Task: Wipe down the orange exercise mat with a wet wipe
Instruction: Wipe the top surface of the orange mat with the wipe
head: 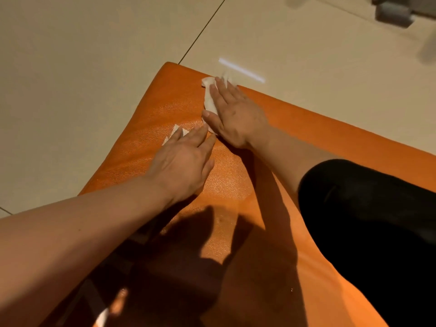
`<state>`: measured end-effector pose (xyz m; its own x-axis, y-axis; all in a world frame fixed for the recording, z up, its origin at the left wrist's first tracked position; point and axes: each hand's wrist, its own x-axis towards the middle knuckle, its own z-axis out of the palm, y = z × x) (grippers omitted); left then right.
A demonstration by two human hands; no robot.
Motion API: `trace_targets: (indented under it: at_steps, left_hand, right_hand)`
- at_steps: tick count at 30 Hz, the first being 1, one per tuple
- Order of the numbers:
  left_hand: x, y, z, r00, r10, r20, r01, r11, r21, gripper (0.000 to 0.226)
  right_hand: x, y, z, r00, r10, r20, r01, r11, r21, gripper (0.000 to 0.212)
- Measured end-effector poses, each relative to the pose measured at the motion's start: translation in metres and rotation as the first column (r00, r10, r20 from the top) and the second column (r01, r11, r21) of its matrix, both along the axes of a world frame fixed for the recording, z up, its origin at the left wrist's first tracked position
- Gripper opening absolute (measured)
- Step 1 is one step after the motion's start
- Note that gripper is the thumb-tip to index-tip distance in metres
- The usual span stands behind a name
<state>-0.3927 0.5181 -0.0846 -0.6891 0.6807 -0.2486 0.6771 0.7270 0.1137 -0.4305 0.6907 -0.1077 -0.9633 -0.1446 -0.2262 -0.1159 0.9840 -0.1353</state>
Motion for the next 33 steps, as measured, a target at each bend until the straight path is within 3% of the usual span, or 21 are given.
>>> trace_targets:
  at_steps: [9,21,26,29,33]
  left_hand:
    - [0.007,0.000,-0.005,1.000,0.000,0.020,0.001,1.000,-0.012,0.065]
    - [0.024,-0.011,-0.003,0.999,-0.031,0.037,0.032,0.999,-0.029,0.064]
    - [0.022,-0.003,-0.001,0.997,-0.048,0.055,0.052,0.997,-0.064,0.066]
    - [0.021,-0.007,0.002,0.996,-0.063,0.061,0.063,0.998,-0.004,0.060]
    - [0.025,-0.016,0.004,0.995,-0.066,0.068,0.064,0.997,0.031,0.059]
  right_hand:
    - [0.048,0.042,0.007,0.977,-0.193,-0.086,0.196,0.980,0.026,0.065]
    - [0.104,0.062,0.012,0.905,-0.426,-0.017,0.426,0.903,0.058,0.077]
    - [0.059,-0.001,0.003,0.964,-0.264,0.031,0.265,0.964,-0.028,0.074]
    - [0.048,-0.035,0.005,0.994,-0.110,0.020,0.111,0.992,-0.059,0.072]
    - [0.077,-0.013,0.007,0.998,-0.055,-0.011,0.054,0.997,-0.060,0.071]
